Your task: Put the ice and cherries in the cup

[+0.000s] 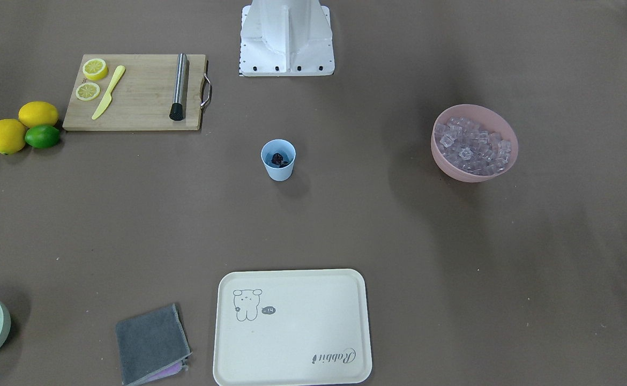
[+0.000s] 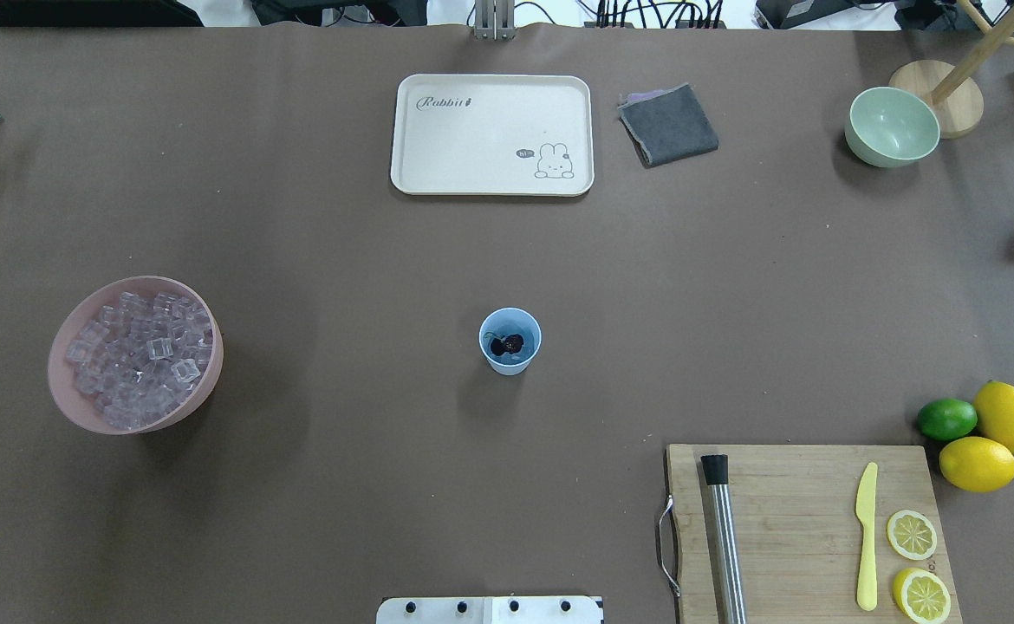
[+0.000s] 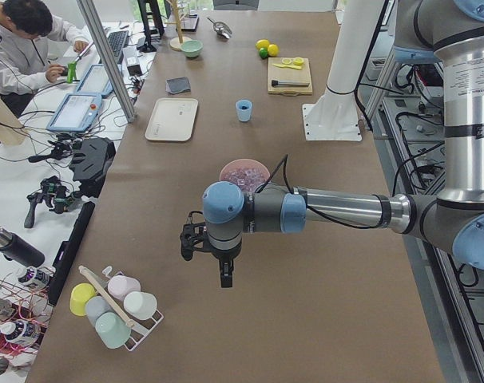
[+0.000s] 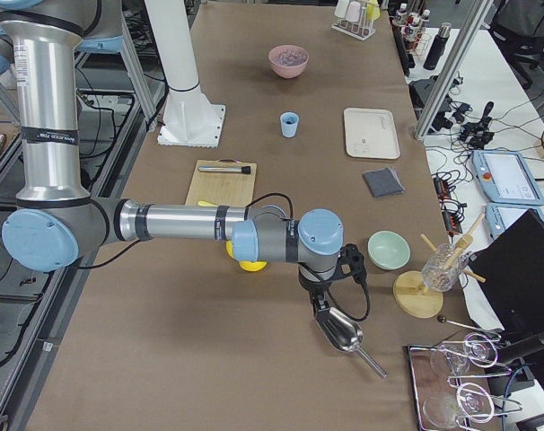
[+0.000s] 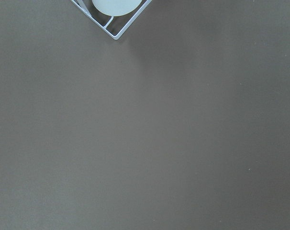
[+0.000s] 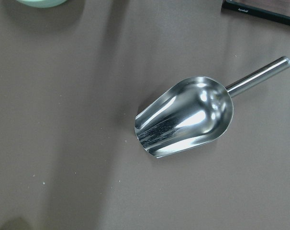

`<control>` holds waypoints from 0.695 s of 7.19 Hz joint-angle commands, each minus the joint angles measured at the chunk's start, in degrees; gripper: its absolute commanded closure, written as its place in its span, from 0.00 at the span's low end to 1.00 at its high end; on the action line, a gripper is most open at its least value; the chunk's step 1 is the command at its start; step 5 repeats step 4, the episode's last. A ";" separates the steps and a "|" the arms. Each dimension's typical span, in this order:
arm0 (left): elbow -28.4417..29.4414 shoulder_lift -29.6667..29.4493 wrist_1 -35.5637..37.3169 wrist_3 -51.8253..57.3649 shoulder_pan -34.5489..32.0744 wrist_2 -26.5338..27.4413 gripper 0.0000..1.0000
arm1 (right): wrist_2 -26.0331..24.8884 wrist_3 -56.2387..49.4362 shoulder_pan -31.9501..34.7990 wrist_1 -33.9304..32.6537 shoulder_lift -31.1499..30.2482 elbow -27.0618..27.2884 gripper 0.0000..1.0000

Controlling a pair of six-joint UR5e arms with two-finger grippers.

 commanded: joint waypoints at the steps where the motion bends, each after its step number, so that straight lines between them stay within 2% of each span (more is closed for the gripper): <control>1: -0.13 0.31 -0.01 0.00 0.01 -0.17 0.02 | 0.03 0.00 -0.01 0.10 0.11 0.06 0.00; 5: -0.48 0.58 -0.10 0.00 0.01 -0.26 0.02 | 0.20 0.17 -0.01 0.01 0.28 0.24 0.00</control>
